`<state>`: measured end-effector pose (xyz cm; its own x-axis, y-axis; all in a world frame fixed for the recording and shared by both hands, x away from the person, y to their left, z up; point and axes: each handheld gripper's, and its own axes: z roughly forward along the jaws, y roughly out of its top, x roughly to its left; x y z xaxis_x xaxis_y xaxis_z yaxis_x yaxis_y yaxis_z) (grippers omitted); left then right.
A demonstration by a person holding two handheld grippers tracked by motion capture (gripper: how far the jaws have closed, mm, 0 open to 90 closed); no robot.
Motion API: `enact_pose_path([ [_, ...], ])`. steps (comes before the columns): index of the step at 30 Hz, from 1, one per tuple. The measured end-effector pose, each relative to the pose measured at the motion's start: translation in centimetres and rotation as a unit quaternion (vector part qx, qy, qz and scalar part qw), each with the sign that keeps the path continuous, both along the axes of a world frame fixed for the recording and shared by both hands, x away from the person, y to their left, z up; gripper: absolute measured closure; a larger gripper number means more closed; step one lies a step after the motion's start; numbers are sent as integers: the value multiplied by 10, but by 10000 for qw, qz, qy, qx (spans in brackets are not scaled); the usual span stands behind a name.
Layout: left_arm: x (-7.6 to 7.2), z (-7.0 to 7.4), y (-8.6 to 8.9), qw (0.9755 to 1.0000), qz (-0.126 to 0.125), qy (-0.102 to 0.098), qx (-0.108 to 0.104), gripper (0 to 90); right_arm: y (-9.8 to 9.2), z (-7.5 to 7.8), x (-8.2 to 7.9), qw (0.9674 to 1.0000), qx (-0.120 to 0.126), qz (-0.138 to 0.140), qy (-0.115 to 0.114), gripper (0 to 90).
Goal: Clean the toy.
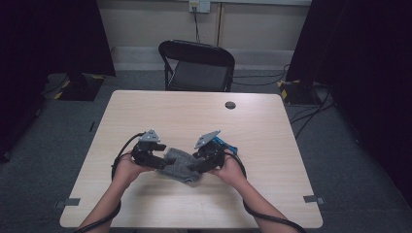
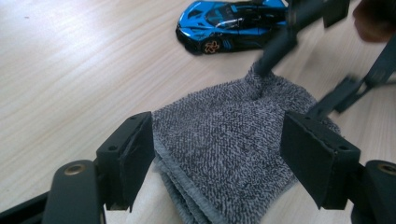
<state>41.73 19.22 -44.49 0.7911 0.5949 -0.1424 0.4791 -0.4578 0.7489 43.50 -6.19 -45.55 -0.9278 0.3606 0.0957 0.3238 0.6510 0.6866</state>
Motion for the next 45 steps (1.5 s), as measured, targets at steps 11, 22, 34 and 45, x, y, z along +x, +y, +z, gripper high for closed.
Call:
enact_pose_path([
  [11,-7,1,-7,9999,-113,-73,56,271,-32,17,15,9960,-3,-862,-253,152],
  [22,-5,-5,-12,9996,-230,27,134,297,-50,3,54,9851,-325,-1676,-189,148],
  [34,-4,-8,-9,9997,-197,30,123,292,-39,-16,71,9844,-721,-1603,-127,148],
  [45,-2,-9,-13,9996,-220,45,160,291,-56,-25,67,9836,-827,-1603,-43,138],
])
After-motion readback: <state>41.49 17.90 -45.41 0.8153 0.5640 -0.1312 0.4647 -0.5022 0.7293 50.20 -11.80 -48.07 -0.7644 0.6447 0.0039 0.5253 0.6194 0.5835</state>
